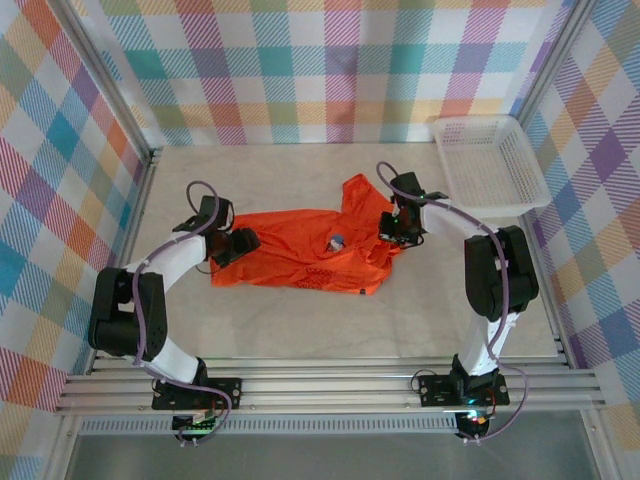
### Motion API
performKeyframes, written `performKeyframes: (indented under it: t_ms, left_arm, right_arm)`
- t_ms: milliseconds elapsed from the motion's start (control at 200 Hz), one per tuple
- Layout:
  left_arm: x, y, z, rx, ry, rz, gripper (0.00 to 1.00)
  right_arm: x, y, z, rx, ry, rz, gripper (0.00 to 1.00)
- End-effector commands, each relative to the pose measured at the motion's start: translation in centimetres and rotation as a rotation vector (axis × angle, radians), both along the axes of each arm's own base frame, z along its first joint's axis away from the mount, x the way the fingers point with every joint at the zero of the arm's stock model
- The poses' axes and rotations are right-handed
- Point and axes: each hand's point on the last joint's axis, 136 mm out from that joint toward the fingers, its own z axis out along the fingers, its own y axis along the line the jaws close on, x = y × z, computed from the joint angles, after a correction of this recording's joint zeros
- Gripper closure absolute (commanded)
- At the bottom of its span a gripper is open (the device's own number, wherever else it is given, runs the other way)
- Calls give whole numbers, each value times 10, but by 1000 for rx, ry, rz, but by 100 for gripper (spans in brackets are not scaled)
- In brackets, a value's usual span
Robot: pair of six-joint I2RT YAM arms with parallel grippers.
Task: Fold the inside-out t-shirt
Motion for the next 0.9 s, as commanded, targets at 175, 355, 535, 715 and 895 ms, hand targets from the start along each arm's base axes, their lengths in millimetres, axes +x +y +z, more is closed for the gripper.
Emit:
performKeyframes:
  t_ms: [175, 355, 535, 715, 895]
  left_arm:
    - [16, 24, -37, 17, 56, 87, 44]
    - [20, 60, -48, 30, 103, 184, 100]
    - [22, 96, -38, -15, 80, 300, 100]
    - [27, 97, -16, -49, 27, 313, 100]
    - [27, 78, 3, -93, -13, 267, 100]
  right_arm:
    - [0, 8, 53, 51, -35, 44, 100]
    - [-28, 1, 182, 263, -183, 83, 100]
    - [-62, -33, 266, 457, -321, 43, 100]
    - [-72, -47, 269, 540, -336, 5, 100]
    - [-52, -38, 235, 644, -248, -14, 100]
